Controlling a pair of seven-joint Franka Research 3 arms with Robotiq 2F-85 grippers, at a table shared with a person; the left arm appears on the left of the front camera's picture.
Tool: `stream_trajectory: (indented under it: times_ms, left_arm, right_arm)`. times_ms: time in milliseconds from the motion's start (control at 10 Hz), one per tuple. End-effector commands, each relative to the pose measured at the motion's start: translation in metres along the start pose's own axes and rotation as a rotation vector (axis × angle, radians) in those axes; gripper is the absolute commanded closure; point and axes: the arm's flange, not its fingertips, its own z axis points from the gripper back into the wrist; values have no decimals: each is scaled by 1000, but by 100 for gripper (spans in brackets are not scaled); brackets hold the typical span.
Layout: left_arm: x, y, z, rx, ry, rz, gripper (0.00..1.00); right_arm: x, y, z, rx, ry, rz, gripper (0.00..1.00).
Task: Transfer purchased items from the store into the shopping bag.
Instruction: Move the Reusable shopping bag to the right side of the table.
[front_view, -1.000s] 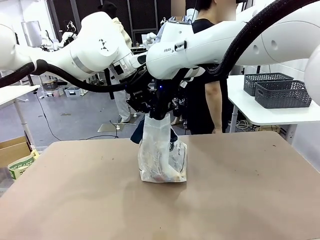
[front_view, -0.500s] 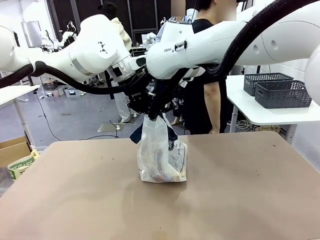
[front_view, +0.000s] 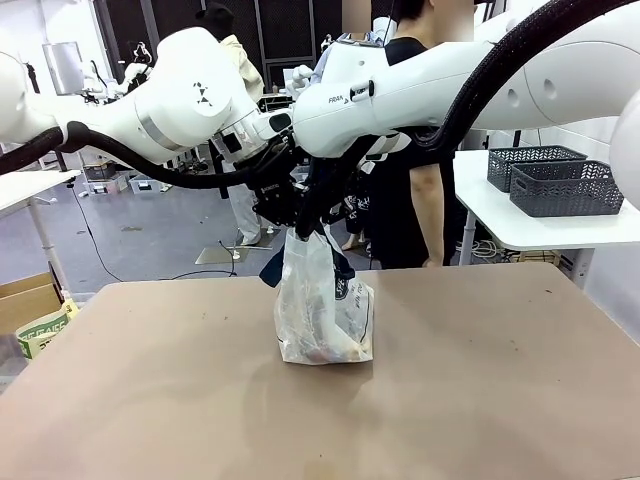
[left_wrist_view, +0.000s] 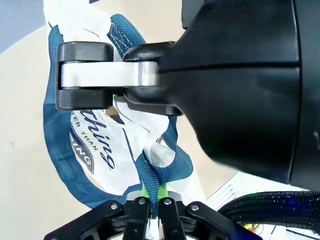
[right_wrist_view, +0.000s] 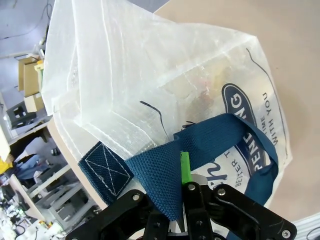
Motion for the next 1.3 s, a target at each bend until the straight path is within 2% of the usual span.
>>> stream_trajectory:
  times_ms: [0, 500, 600, 1200]
  left_arm:
    - [0, 0, 0, -1, 5, 9, 100]
    - [0, 0, 0, -1, 5, 9, 100]
    - [0, 0, 0, -1, 5, 9, 100]
    - [0, 0, 0, -1, 5, 9, 100]
  right_arm:
    - [-1, -4, 3, 45, 19, -18, 100]
    - [-1, -19, 12, 83, 59, -21, 5]
    - [-1, -24, 14, 86, 59, -28, 0]
    - [12, -66, 41, 182, 78, -82, 0]
